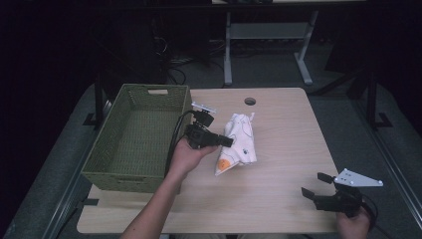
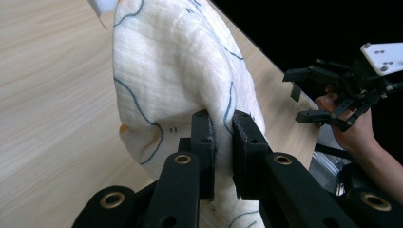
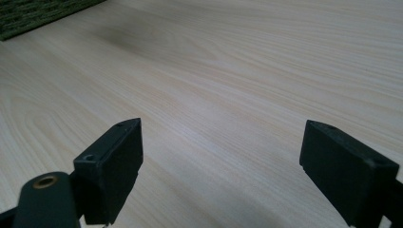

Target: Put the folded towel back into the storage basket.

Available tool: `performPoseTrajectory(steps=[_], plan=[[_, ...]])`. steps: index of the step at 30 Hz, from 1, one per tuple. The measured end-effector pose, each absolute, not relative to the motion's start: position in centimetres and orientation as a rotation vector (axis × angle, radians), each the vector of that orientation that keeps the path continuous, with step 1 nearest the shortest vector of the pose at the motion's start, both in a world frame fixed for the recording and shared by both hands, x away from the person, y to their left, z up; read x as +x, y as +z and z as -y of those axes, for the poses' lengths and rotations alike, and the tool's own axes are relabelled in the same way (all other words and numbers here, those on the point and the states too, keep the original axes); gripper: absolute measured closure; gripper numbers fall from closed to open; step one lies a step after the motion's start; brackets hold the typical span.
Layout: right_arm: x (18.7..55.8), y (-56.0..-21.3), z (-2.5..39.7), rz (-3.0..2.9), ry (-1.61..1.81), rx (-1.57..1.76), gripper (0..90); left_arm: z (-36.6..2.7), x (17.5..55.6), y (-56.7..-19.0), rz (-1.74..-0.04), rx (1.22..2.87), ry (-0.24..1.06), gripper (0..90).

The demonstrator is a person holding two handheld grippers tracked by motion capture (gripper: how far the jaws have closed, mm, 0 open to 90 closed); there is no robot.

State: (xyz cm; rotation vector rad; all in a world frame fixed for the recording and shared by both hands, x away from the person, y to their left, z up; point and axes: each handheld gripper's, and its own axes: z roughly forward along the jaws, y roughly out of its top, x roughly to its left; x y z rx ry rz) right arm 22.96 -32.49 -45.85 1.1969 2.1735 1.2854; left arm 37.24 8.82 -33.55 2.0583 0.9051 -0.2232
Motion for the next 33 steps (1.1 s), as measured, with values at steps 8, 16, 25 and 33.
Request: performPoseTrajectory(steps=[8,16,25,33], plan=[[23.1,-45.9,32.5,-2.177,1.279,1.196,14.0,-10.9,37.0,-32.6,-0.898,2.022,-0.246,81.3],[23.2,-46.0,32.5,-2.18,1.264,1.204,14.0,-13.1,37.0,-31.8,-0.913,1.994,-0.238,81.3],[23.4,-46.2,32.5,-2.183,1.254,1.21,14.0,-15.2,37.0,-30.9,-0.918,1.968,-0.223,81.3],[23.5,-46.2,32.8,-2.167,1.244,1.239,14.0,-17.5,37.3,-30.3,-0.929,1.922,-0.243,81.4]])
